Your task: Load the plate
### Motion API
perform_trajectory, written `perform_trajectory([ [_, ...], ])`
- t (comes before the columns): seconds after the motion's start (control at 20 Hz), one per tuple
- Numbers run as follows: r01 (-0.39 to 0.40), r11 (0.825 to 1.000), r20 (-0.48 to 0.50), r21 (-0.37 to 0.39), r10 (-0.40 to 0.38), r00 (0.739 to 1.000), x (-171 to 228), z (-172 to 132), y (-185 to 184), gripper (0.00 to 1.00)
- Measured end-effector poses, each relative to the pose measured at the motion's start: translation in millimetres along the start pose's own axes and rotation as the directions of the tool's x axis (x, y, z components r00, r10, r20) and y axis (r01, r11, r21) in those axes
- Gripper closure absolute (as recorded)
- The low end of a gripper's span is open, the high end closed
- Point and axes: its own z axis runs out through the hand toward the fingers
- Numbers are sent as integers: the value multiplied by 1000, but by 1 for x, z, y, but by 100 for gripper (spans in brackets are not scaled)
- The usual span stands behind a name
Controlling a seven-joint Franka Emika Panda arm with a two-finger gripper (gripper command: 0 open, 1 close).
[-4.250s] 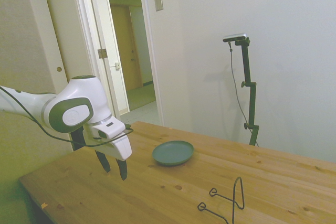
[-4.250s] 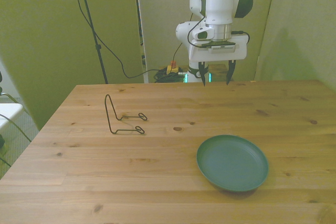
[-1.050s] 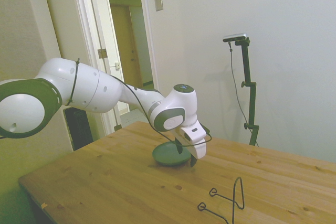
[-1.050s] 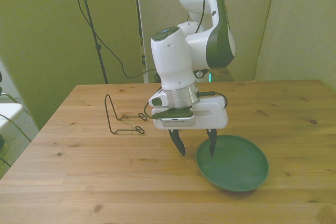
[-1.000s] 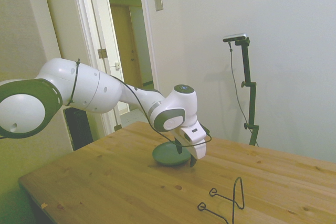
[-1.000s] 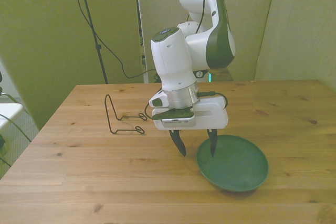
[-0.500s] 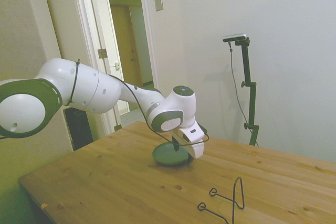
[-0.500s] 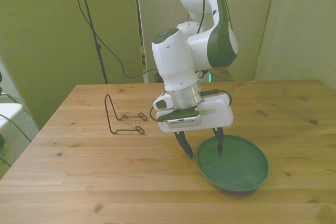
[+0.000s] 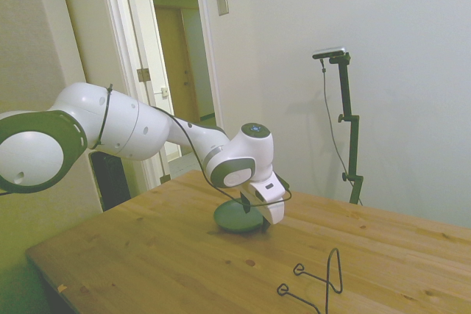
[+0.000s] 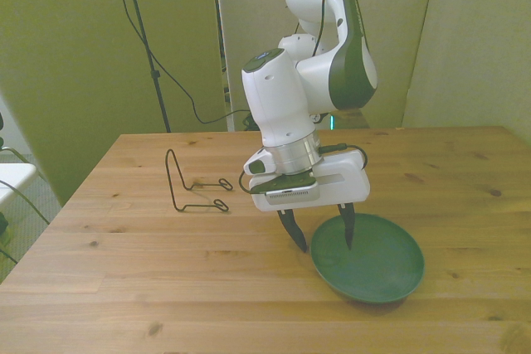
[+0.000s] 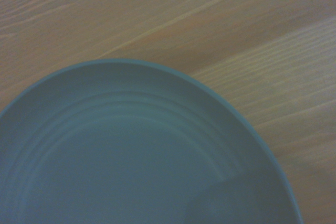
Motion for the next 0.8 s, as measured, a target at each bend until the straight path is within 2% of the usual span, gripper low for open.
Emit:
perform_trajectory([
  [0.8,-6,1000,1,-6,6,1000,3,3,4,100],
])
